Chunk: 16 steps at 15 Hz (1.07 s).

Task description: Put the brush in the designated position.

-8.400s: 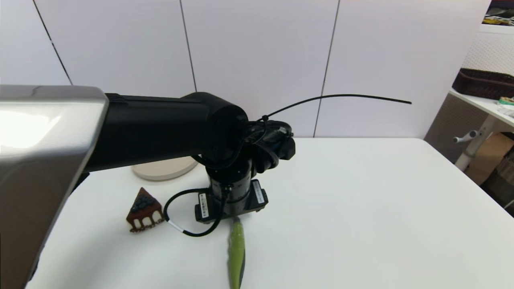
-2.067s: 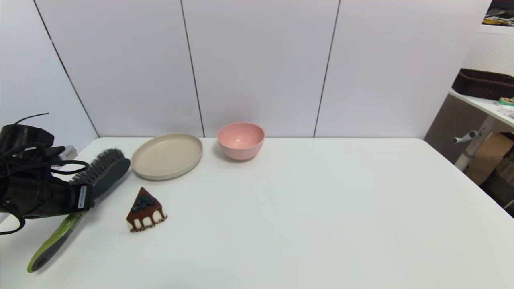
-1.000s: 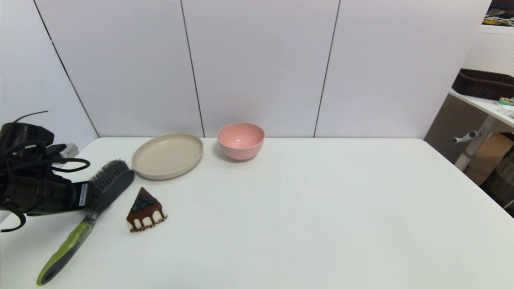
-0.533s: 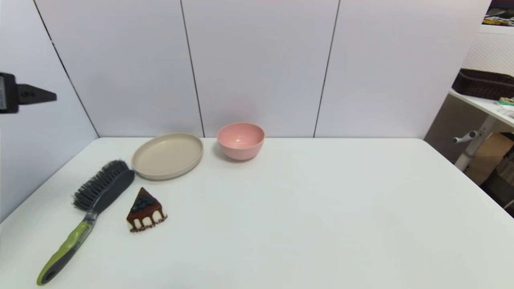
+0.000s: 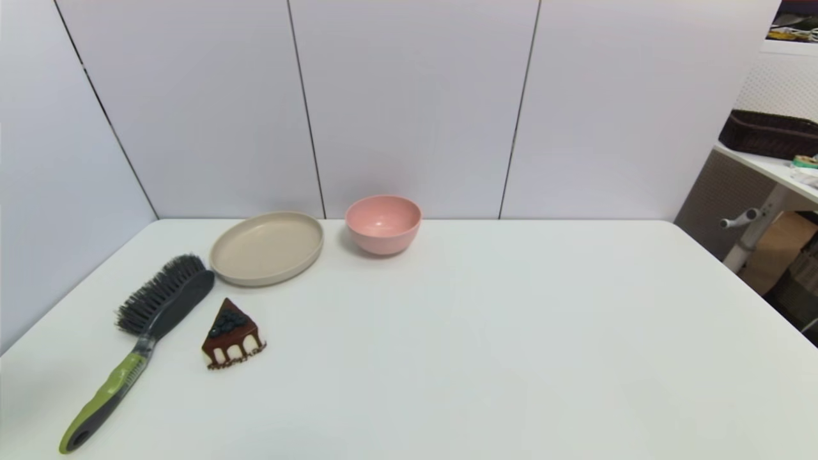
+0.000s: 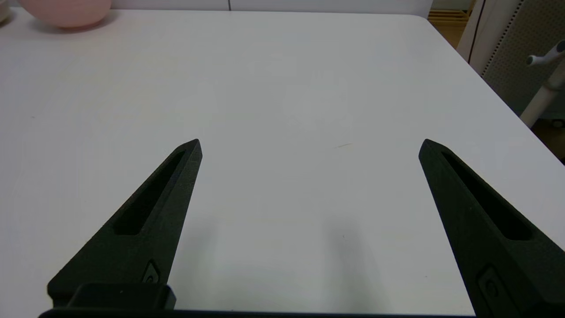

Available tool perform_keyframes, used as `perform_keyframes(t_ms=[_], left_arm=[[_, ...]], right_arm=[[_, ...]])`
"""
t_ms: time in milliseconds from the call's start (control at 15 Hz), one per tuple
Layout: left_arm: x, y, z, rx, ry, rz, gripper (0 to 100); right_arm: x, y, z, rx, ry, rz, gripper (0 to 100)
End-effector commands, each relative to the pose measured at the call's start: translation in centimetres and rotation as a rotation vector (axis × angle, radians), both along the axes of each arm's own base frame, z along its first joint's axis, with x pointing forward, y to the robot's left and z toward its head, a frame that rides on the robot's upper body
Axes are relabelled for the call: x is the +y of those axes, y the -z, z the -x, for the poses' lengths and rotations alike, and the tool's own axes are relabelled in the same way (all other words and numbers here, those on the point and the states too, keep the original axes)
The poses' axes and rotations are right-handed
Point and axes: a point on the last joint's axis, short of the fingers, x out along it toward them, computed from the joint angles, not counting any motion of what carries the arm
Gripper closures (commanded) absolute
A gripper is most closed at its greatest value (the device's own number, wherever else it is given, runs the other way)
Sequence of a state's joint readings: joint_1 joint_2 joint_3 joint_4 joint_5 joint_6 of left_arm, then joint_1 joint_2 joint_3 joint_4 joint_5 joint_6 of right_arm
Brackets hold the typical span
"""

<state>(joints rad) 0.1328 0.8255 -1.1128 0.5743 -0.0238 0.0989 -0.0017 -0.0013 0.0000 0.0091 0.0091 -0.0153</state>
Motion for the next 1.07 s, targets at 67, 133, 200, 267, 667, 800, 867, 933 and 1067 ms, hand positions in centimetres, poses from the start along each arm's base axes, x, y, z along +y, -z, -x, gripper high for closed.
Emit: perform_keyframes(t_ms=[67,133,200,267,667,800,867,933,1067], left_arm=[[-0.6,11.8,7.9,-0.058,0.127,-0.003,0],[-0.6,13.8,8.1,-0.098,0.125,-0.006,0],[-0.6,15.9,8.1,-0.143,0.12,-0.008,0],[-0.6,17.5,7.8,-0.176,0.121,-0.012,0],[-0.6,23.8,6.4,-0.285,0.138,-0.056,0],[-0.6,23.8,6.4,-0.284,0.135,-0.046,0],[-0.6,23.8,6.4,-0.284,0.132,-0.038,0],[-0.6,23.8,6.4,-0.283,0.13,-0.032,0],[-0.6,23.8,6.4,-0.285,0.123,-0.009,0]], right_arm=[[0.0,0.0,0.0,0.003,0.0,0.0,0],[0.0,0.0,0.0,0.003,0.0,0.002,0],[0.0,0.0,0.0,0.003,0.0,0.0,0],[0.0,0.0,0.0,0.003,0.0,0.002,0],[0.0,0.0,0.0,0.003,0.0,0.0,0],[0.0,0.0,0.0,0.003,-0.002,0.0,0],[0.0,0.0,0.0,0.003,0.0,0.0,0],[0.0,0.0,0.0,0.003,0.0,0.0,0],[0.0,0.0,0.0,0.003,0.0,0.0,0]])
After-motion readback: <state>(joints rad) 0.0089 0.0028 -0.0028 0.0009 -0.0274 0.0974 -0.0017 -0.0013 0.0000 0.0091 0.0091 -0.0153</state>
